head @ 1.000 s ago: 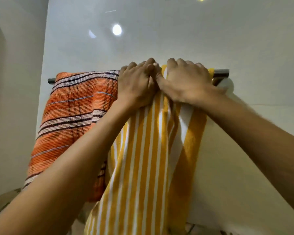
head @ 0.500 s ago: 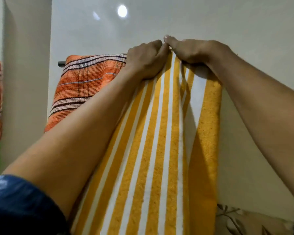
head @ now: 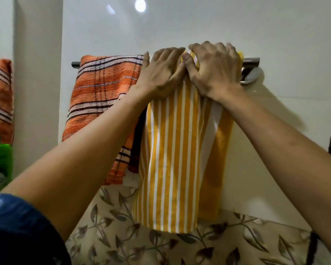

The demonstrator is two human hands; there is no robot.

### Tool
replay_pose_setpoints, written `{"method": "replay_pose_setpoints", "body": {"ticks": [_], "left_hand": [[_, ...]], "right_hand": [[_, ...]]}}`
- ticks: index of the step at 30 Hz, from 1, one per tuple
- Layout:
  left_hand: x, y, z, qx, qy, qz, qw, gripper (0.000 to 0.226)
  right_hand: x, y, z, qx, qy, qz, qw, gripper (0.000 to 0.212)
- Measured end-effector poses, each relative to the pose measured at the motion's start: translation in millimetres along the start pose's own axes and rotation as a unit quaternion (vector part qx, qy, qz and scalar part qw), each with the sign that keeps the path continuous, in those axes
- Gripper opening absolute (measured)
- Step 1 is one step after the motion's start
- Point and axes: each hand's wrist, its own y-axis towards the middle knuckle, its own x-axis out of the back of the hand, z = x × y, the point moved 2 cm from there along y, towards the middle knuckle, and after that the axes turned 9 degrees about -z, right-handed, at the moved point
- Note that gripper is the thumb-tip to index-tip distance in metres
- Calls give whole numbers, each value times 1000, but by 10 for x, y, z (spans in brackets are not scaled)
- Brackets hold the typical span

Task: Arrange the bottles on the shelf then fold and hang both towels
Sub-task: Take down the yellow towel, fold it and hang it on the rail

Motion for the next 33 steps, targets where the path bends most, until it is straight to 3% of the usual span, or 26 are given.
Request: {"method": "replay_pose_setpoints", "body": {"ticks": [33], "left_hand": [[-112, -325, -93, 23, 10, -52, 998, 60]], "right_hand": [[58, -154, -18, -22, 18, -3, 1000, 48]]}}
